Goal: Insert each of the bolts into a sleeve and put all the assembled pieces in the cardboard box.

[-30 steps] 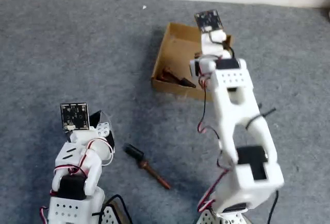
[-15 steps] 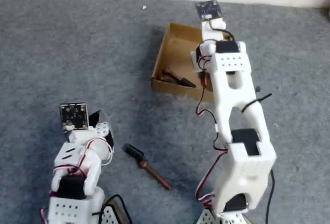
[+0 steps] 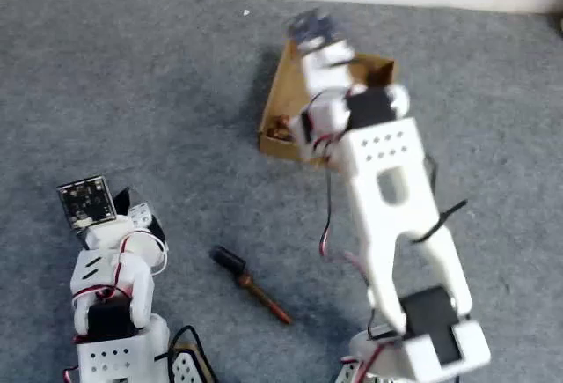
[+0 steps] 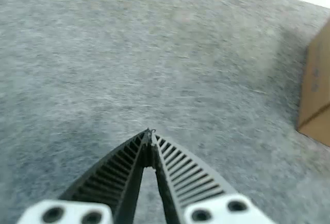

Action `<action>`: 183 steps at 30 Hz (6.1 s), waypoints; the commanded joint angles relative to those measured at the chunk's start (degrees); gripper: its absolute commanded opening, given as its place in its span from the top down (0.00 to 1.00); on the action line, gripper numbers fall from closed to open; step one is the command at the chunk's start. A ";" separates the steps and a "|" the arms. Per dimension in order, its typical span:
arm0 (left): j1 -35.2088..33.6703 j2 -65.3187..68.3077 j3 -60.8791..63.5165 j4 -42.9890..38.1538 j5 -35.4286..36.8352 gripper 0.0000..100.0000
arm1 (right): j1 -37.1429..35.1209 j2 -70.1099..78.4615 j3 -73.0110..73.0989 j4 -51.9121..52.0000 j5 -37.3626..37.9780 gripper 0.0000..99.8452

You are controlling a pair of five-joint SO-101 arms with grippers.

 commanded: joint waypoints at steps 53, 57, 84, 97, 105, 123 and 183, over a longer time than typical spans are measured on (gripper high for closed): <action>-1.89 -0.31 0.31 -1.49 -0.79 0.99 | -24.57 -6.37 44.53 -30.99 -0.09 0.99; -1.89 -0.31 -0.04 -1.41 -2.64 0.99 | -16.75 -18.51 44.88 -27.30 -0.44 0.99; 40.22 22.73 -18.77 20.40 -23.74 0.88 | 16.84 -50.15 66.24 -38.20 -10.73 0.99; 50.77 60.35 -31.96 16.26 7.82 0.72 | 17.19 -50.15 66.33 -38.46 -10.37 0.99; 54.64 73.63 -31.69 1.58 42.55 0.72 | 17.19 -50.15 66.33 -38.46 -10.29 0.99; 50.77 83.03 -32.31 -4.66 47.12 0.86 | 17.19 -50.15 66.33 -38.29 -10.29 0.99; 36.53 24.92 -22.02 -39.74 16.79 0.99 | -9.01 -97.71 101.67 -58.42 -6.33 0.99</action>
